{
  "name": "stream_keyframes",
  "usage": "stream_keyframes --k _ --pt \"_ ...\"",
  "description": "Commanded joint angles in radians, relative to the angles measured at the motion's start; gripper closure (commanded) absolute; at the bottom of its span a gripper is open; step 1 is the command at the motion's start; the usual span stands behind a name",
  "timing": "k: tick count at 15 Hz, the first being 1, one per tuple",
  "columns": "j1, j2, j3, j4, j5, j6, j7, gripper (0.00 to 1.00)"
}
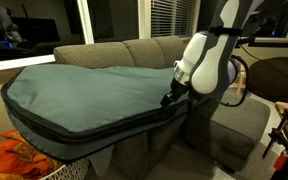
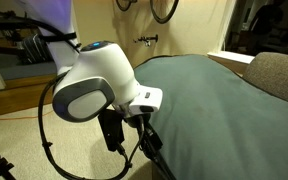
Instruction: Open the zip to the left
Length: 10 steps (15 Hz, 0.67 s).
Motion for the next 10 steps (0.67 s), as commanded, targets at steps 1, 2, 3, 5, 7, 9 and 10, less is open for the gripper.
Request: stream_keyframes --k 1,2,3,5,7,9,10 --pt "0.027 0.018 -0.025 -0.013 0.028 -0.001 0.034 0.0" --pt "0.026 0.022 -0.025 -0.013 0.031 -0.001 0.037 0.0" --pt "0.023 0.024 -0.023 -0.015 0.031 -0.003 0.04 0.0" --pt "0.02 0.018 -0.016 -0.023 0.031 -0.006 0.048 0.0" --pt "0.003 0.009 0.0 -0.03 0.021 -0.007 0.053 0.0" --pt "-0.011 0.006 0.015 -0.034 0.016 -0.009 0.061 0.0" --pt "-0.017 0.005 0.022 -0.034 0.013 -0.012 0.066 0.0"
